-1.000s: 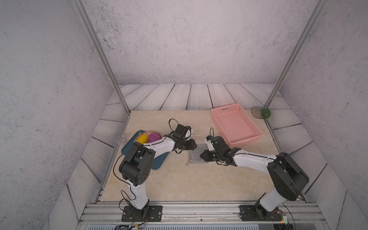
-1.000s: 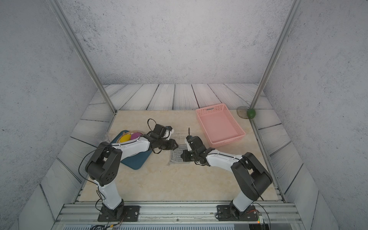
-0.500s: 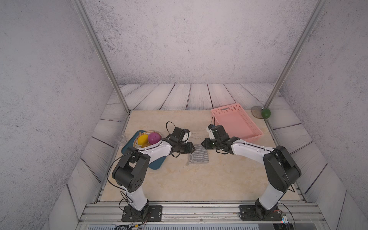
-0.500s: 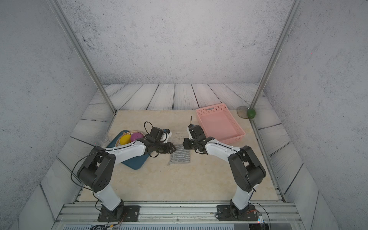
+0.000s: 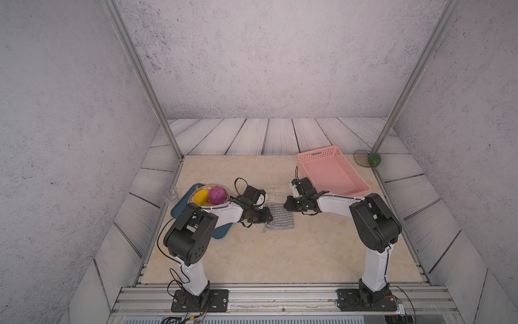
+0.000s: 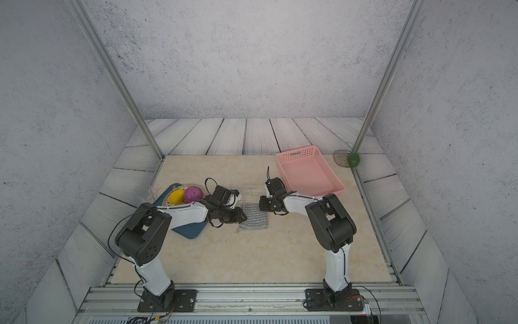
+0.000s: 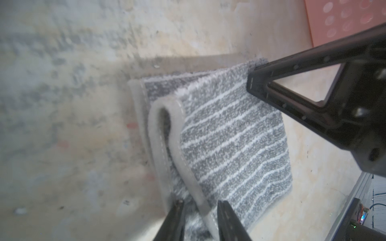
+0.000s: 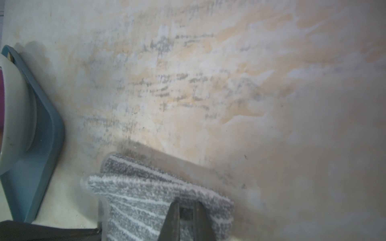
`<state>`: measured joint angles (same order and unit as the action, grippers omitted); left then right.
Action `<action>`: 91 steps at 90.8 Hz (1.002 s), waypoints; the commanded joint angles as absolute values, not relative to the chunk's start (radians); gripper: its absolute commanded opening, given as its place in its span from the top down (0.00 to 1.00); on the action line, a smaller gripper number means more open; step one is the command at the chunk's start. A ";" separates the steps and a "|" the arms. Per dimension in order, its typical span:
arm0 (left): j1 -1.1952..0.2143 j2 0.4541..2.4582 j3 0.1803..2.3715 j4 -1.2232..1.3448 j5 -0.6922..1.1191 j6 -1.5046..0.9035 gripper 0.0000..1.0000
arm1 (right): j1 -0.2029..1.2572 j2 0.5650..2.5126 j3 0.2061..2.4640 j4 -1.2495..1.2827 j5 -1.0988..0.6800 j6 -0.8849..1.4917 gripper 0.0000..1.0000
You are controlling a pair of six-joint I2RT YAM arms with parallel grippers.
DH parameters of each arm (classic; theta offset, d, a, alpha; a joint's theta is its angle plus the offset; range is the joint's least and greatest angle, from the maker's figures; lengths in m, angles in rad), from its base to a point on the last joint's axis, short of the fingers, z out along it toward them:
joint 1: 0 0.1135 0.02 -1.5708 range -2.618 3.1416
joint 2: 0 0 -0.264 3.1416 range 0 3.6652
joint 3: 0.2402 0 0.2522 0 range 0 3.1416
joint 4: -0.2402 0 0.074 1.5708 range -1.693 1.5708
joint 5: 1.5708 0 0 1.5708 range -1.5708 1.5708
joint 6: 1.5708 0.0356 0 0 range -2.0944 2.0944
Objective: Fold the square dishcloth
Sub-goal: Smooth out the cleaning item at the center of the board, then reset both arms
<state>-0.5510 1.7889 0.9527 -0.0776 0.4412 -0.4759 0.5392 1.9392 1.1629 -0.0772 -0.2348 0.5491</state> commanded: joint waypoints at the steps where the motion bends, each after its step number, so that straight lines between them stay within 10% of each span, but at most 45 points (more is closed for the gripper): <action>1: -0.547 1.792 0.951 -0.080 0.436 -0.483 0.66 | 0.534 1.939 1.203 -0.105 -0.242 0.535 0.87; 49: -0.538 1.390 0.909 -0.230 0.131 -0.466 0.01 | 0.517 1.612 1.137 -0.273 0.042 0.454 0.39; 67: -0.491 1.227 0.845 -0.310 -0.133 -0.468 0.00 | 0.482 1.452 1.037 -0.330 0.192 0.463 0.02; 91: -0.381 1.099 0.726 -0.273 -0.348 -0.510 0.00 | 0.414 1.248 0.895 -0.339 0.399 0.446 0.01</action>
<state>-0.4267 1.1305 0.7700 -0.2806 -0.2104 -0.4908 0.4377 1.3083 0.9375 -0.3138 0.2478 0.4614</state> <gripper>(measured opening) 0.997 0.993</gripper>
